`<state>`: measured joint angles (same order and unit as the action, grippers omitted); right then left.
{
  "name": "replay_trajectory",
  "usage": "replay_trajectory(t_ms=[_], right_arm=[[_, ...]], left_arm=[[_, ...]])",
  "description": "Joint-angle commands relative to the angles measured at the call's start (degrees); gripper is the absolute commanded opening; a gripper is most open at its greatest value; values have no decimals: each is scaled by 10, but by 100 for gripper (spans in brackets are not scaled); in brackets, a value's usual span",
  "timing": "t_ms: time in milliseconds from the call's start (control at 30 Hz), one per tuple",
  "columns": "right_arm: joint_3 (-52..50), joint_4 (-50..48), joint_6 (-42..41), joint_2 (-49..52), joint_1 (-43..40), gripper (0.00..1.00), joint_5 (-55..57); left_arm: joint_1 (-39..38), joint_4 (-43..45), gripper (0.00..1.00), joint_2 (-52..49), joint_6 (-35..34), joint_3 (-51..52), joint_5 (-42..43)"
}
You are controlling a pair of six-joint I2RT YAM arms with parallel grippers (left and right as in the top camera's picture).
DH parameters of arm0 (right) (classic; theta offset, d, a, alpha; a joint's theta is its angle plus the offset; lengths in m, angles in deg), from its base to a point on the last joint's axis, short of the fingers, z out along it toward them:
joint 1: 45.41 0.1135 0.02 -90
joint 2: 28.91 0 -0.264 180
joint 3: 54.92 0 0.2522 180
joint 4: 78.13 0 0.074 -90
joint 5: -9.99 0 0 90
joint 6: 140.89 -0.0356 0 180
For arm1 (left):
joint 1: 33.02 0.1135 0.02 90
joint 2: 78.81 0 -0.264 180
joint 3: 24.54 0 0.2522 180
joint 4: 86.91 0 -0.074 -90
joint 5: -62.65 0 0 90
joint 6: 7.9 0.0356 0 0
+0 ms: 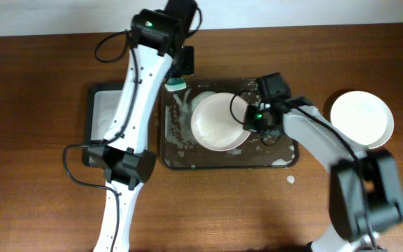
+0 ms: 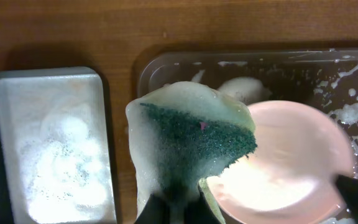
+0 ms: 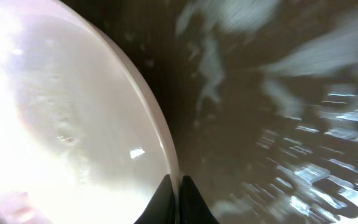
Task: Clean dirty plates on tray and stack at the side
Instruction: 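Lift the scrubbed plate with the right gripper, raise left arm away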
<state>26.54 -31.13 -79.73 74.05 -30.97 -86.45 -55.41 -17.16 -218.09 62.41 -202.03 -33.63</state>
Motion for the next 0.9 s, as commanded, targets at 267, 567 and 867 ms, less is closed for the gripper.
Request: replay_trajectory(t_ms=[267, 567, 867], right_arm=[[26, 89, 130, -253, 70, 4, 518], [26, 109, 122, -151, 206, 4, 831], [26, 110, 97, -80, 225, 4, 854]], left_arm=[[41, 4, 1, 4, 13, 6, 55], [40, 13, 1, 4, 13, 59, 60], [40, 17, 1, 4, 13, 66, 70]])
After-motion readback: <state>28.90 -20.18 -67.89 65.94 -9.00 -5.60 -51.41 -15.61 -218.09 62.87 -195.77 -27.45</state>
